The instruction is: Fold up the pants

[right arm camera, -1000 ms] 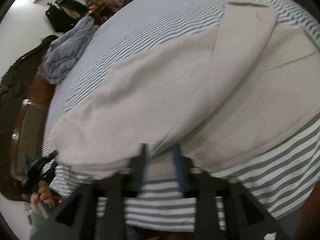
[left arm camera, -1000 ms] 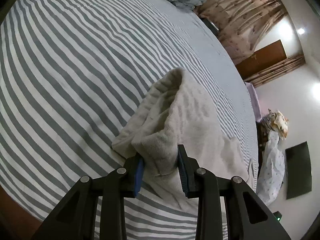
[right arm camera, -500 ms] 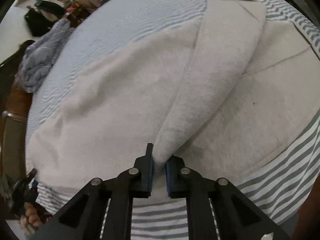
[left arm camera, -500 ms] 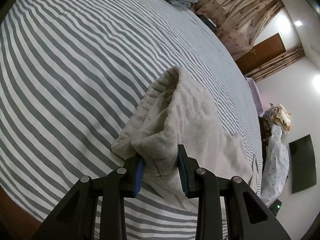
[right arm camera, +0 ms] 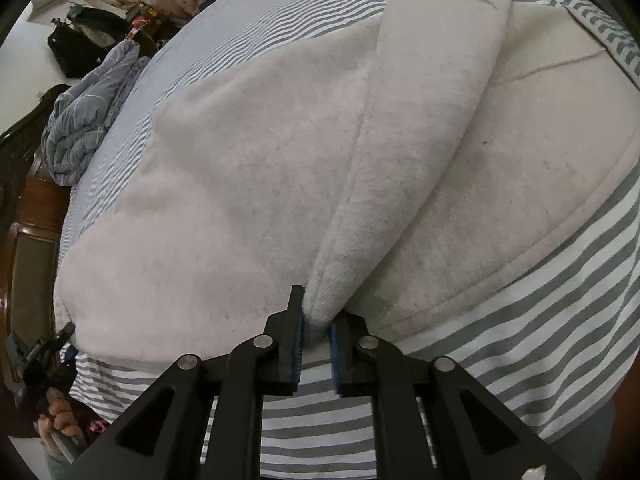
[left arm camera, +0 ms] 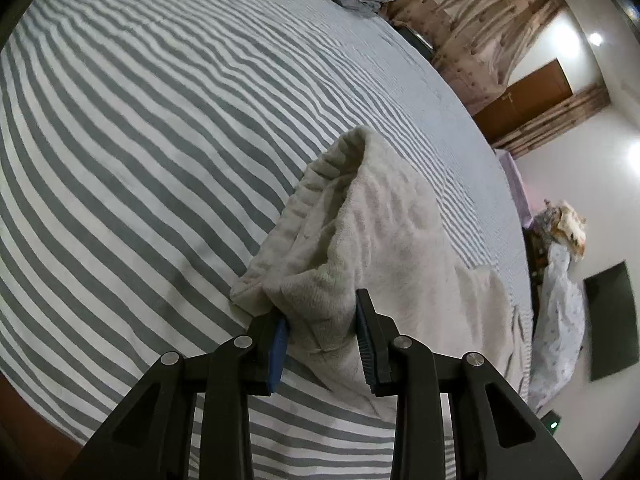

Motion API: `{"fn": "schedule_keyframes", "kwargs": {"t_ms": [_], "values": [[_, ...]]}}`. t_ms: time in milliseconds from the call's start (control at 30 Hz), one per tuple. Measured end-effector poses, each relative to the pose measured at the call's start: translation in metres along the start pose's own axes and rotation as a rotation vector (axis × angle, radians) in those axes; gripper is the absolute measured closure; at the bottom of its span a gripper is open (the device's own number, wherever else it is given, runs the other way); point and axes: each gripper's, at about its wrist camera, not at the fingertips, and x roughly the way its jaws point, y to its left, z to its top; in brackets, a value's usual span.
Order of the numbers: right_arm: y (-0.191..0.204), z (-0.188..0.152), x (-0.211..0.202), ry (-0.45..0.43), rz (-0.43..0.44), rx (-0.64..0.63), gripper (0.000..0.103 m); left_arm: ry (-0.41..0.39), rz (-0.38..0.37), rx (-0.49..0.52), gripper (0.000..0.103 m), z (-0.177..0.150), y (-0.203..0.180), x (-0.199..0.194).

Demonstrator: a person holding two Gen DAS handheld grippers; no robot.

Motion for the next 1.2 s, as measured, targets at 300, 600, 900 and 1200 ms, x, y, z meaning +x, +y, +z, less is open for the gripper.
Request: {"fn": "schedule_keyframes", "kwargs": {"t_ms": [300, 600, 900, 1200], "values": [[-0.016, 0.01, -0.032, -0.008, 0.089, 0.019, 0.048, -0.063, 0.133, 0.235, 0.06, -0.022, -0.051, -0.025], [-0.061, 0.057, -0.086, -0.094, -0.032, -0.032, 0.048, -0.145, 0.134, 0.595, 0.051, -0.103, -0.14, -0.04], [-0.055, 0.174, -0.082, -0.08, -0.155, -0.072, 0.048, 0.104, -0.096, 0.8, 0.051, -0.208, -0.251, 0.048], [-0.026, 0.272, -0.015, 0.0, -0.272, -0.111, 0.049, 0.195, -0.155, 0.863, 0.051, -0.26, -0.319, 0.116]]}}
